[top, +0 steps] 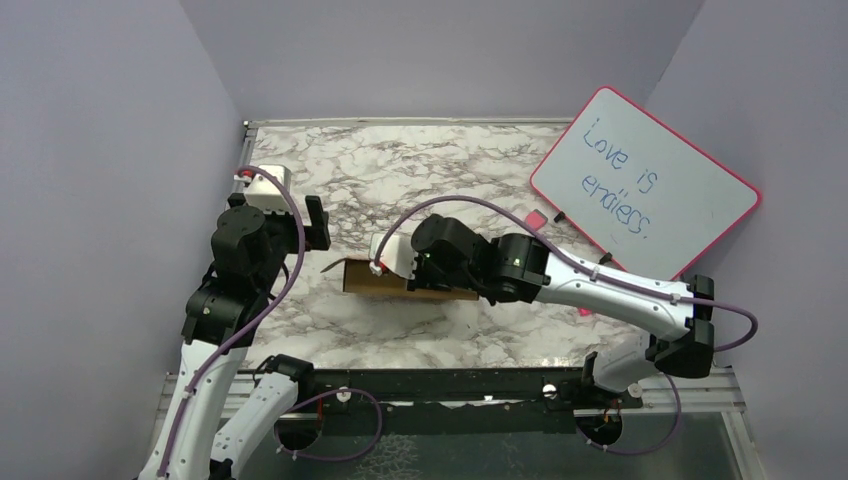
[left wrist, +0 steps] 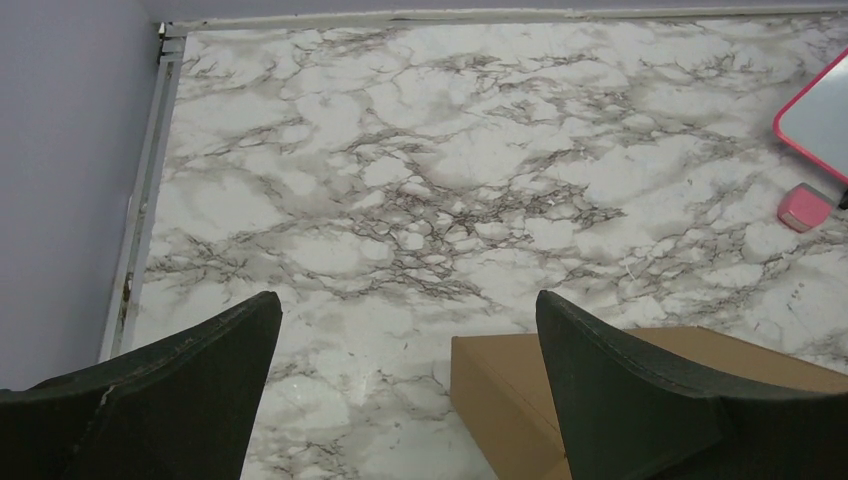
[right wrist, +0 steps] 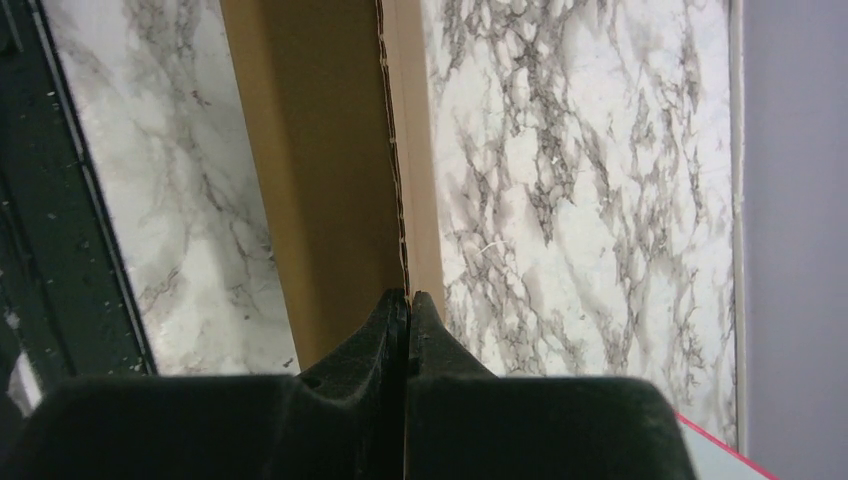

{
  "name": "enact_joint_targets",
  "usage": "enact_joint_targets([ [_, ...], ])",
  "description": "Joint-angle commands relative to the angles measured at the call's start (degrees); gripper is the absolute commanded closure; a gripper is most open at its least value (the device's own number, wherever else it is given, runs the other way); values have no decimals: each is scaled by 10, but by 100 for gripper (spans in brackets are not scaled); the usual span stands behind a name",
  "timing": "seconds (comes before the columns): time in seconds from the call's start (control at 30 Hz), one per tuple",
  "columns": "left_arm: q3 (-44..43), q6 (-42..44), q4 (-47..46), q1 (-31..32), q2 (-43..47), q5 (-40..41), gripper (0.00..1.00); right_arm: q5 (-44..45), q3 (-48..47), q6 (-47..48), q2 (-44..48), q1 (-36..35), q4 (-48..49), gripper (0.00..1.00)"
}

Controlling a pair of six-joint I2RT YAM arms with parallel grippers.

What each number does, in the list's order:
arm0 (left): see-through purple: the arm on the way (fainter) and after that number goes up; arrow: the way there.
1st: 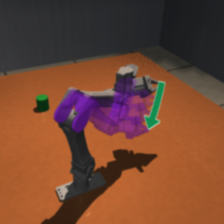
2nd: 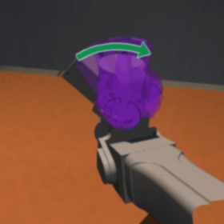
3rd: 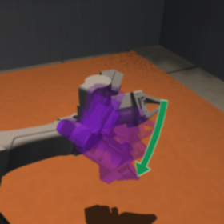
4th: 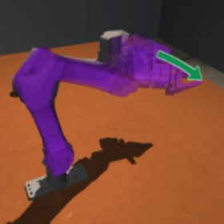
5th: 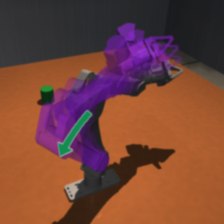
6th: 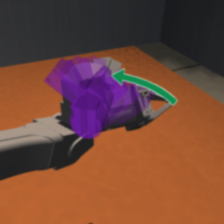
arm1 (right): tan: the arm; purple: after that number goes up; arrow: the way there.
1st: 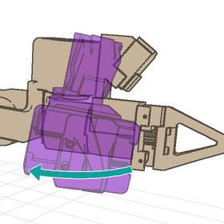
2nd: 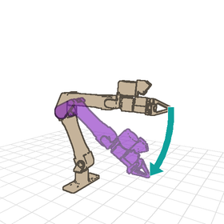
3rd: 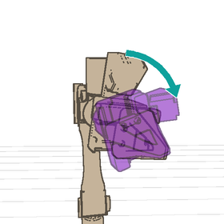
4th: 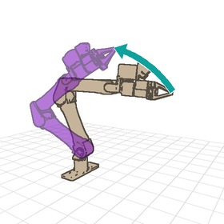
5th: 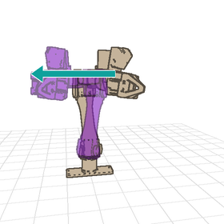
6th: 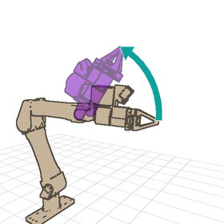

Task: Fold the paper box

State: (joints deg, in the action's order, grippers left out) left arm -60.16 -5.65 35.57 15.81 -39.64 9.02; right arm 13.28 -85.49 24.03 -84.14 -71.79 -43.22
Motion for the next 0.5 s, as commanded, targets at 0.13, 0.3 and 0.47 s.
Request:
enact_joint_targets([
  [0.13,17,19,20,-3,-2,-25,2,-40,-43,61,-85,80,-25,99],
  [0.3,26,22,20,-3,-9,-27,2,-49,-78,83,-134,105,-36,95],
  [0.47,23,33,21,-3,-16,-52,2,-31,-96,93,-154,106,-38,71],
])
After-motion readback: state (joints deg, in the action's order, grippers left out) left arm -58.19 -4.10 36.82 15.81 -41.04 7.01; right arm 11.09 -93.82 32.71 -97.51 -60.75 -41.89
